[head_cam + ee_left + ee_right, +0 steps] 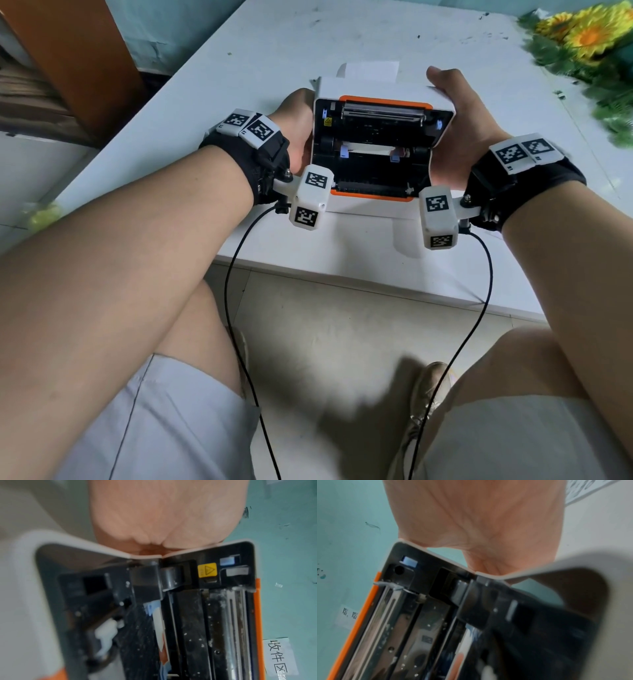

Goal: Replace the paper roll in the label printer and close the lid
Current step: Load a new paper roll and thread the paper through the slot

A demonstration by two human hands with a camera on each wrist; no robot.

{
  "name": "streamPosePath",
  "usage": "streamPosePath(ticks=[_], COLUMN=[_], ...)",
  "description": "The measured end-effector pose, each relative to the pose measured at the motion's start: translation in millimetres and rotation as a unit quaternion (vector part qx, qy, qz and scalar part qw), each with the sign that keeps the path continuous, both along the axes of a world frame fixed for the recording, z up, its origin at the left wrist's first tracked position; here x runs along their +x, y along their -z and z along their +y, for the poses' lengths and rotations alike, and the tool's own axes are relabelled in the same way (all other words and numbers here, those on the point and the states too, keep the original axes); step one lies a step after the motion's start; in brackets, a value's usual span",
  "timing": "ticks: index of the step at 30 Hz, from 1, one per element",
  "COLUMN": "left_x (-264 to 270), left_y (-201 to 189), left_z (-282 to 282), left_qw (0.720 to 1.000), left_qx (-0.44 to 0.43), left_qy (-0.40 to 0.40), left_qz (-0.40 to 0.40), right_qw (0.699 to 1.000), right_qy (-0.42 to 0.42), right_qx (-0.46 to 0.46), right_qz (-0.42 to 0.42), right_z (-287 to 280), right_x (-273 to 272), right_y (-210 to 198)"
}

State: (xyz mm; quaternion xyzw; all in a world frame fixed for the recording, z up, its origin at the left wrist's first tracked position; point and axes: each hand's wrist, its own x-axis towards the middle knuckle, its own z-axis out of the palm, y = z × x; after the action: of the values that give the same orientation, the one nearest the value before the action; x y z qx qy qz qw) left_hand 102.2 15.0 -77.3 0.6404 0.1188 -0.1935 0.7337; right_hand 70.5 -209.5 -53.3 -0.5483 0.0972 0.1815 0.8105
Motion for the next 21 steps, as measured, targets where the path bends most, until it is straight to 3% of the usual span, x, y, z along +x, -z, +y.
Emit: streamPosePath(ticks=[7, 21], left_x=[-2.0, -0.9], left_y=[-0.1, 0.3], left_z=[-0.2, 0.3], left_qw=[1.0, 1.0], left_qx=[-0.004, -0.006], left_qy=[0.002, 0.016], left_qz=[0.011, 0.021], right_qw=[1.0, 0.997], right_qy=[-0.006, -0.037], right_qx=[0.016, -0.046], right_qz=[0.023, 0.043], right_z=[2.2, -2.8], right_x=[-3.1, 1.6], right_y=[-3.5, -2.0])
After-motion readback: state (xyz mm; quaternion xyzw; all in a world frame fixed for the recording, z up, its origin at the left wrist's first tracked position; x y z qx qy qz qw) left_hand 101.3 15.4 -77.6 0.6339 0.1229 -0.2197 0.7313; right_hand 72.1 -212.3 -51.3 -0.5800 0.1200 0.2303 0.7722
